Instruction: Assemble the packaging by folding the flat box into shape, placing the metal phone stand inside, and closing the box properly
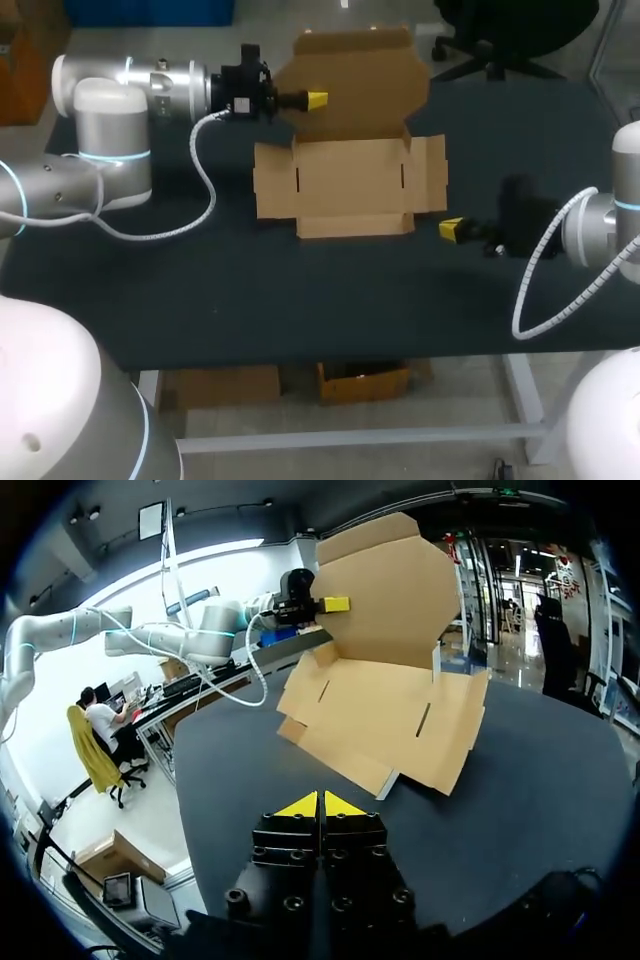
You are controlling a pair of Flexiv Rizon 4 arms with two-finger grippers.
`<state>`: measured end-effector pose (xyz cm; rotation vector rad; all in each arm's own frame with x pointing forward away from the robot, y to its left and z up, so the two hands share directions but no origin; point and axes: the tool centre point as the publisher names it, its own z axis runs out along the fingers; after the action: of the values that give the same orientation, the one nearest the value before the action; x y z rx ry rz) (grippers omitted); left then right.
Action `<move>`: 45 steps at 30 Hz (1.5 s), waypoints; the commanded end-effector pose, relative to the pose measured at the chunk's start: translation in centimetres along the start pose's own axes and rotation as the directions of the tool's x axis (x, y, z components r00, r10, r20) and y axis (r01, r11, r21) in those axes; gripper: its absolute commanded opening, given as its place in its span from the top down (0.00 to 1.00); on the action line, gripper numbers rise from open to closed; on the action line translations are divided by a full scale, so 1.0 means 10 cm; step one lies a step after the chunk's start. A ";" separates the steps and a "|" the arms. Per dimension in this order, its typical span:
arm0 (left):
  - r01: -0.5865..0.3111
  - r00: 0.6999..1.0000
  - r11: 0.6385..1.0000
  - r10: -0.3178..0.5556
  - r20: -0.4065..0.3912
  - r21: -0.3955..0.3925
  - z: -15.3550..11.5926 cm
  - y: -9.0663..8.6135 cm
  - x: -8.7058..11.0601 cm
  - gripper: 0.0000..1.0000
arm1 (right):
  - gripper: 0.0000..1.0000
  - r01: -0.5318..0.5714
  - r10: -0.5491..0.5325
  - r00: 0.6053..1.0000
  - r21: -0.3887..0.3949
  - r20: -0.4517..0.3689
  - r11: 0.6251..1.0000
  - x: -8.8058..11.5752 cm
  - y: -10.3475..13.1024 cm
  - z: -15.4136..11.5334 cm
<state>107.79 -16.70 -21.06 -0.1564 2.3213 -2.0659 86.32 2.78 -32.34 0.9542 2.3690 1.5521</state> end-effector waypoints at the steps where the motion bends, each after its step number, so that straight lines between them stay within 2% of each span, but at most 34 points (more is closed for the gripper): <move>1: -0.005 1.000 1.000 0.005 0.003 -0.004 0.00 0.01 0.07 1.00 | 1.00 0.003 -0.003 1.000 0.004 -0.001 1.000 0.02 0.02 0.08; 9: -0.025 1.000 1.000 0.025 0.001 -0.013 0.01 0.05 0.12 1.00 | 1.00 0.026 -0.025 1.000 0.016 -0.014 1.000 0.07 0.05 0.14; 19: -0.027 0.999 1.000 0.028 -0.019 0.016 -0.01 0.06 0.15 1.00 | 1.00 0.035 -0.034 0.999 0.056 -0.033 0.998 0.12 0.04 0.32; 36: -0.066 0.998 0.998 0.066 -0.022 0.019 -0.04 -0.04 0.36 1.00 | 1.00 0.055 -0.048 0.996 0.091 -0.075 0.994 0.24 0.05 0.54; 45: -0.065 0.997 0.998 0.066 -0.036 0.028 -0.06 -0.06 0.44 1.00 | 1.00 0.055 -0.049 0.997 0.104 -0.066 0.993 0.28 -0.01 0.58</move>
<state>103.75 -16.72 -20.06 -0.0401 2.2869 -2.0850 86.84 8.48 -34.29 0.8642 2.5223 1.4857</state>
